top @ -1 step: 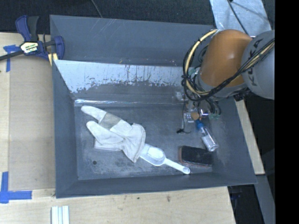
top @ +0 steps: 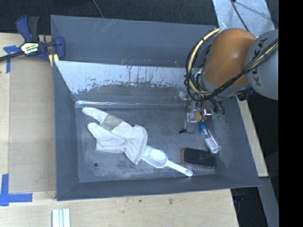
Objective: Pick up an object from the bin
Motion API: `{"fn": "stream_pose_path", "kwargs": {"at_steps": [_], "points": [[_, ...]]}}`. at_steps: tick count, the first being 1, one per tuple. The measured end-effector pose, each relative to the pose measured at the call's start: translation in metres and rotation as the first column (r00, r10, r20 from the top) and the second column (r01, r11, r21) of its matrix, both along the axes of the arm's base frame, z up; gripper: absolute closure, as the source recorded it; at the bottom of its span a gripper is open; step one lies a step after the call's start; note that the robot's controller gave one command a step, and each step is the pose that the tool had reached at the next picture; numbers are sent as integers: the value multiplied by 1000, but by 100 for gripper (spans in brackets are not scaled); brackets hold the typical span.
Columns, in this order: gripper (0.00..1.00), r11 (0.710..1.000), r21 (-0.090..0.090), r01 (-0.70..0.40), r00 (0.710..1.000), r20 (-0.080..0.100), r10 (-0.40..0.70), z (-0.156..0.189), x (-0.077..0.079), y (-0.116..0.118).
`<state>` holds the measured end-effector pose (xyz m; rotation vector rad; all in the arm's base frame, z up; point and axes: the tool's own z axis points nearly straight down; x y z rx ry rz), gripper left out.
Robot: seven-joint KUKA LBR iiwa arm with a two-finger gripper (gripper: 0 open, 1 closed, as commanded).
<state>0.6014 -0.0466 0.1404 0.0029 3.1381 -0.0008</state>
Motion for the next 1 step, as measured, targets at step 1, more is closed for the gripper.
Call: {"fn": "stream_pose_path", "kwargs": {"at_steps": [1], "points": [[0,999,-1,-37,999,1,37,-28,10,51]]}}
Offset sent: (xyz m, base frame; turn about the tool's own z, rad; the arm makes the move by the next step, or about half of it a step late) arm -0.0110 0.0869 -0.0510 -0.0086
